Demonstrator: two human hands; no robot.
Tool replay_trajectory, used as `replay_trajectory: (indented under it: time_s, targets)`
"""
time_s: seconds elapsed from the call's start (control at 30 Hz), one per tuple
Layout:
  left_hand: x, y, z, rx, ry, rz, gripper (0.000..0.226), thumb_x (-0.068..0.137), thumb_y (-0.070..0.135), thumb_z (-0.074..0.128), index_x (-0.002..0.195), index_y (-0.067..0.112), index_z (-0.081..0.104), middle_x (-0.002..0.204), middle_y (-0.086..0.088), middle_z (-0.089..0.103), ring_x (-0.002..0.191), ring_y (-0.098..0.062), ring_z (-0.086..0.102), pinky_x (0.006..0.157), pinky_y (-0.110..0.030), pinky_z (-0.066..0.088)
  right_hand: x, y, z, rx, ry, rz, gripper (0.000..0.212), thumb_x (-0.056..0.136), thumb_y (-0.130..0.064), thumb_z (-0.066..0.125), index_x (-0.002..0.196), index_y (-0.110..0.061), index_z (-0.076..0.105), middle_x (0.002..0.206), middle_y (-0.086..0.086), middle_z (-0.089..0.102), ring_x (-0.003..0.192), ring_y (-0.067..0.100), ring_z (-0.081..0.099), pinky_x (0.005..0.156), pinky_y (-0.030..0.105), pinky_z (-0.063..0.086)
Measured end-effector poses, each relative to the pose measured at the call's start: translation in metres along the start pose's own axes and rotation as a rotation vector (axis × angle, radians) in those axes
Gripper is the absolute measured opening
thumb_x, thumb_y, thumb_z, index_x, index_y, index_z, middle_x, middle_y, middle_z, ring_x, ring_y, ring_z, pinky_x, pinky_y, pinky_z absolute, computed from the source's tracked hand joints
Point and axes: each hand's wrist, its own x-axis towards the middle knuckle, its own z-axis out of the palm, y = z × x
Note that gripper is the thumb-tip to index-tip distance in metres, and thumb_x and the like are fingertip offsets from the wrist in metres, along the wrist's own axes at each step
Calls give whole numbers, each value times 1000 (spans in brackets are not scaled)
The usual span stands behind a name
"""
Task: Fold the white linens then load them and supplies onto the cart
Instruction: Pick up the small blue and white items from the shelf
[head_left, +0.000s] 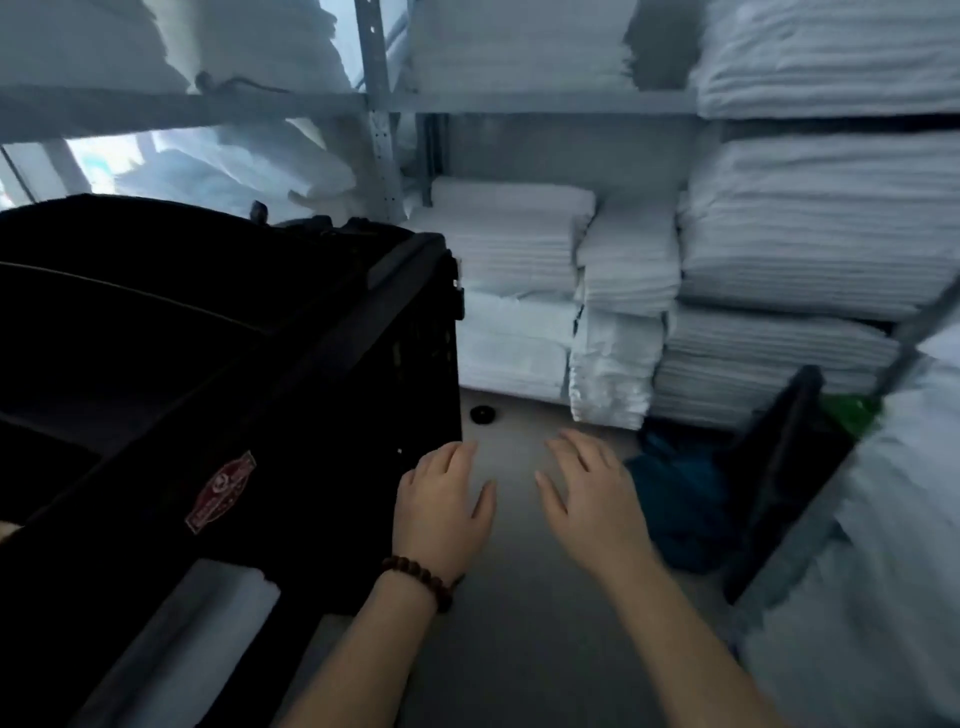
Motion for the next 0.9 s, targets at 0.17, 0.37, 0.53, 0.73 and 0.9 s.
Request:
replay_trajectory:
  time_s: [0.17,0.37,0.53,0.73,0.9]
  targets:
    - [-47,22,37,-33,-152,80,53,92,37,53,141,19,43,138,1,50,127,-18,45,104,-36,37,-83,31,2,-60,-5,195,46,99,-42,41,138,-18,49,146,1,42,136,20,33,109,39,32]
    - [-96,82,71,-107,-318,232,53,94,44,49,142,25,38,141,5,45,127,-16,42,104,-36,35,-177,68,-24,-141,25,397,46,98,-40,45,137,-17,50,143,3,45,132,22,38,108,37,35]
    - [-129,143,87,-190,-372,402,55,93,43,51,143,24,38,143,3,44,130,-16,39,106,-35,33,-244,94,-61,-156,119,570,41,96,-34,52,130,-13,57,138,8,51,125,25,46,102,39,40]
    - [-174,222,103,-278,-458,580,56,93,46,50,144,26,38,145,5,41,132,-16,37,109,-37,32,-315,122,-109,-175,238,747,36,90,-25,62,122,-7,64,128,15,58,113,35,55,93,43,47]
    - [-218,292,117,-319,-519,722,54,95,46,47,144,24,38,143,6,43,131,-15,37,106,-31,32,-378,147,-154,-246,280,894,39,92,-27,60,125,-7,61,132,16,55,121,34,51,100,44,42]
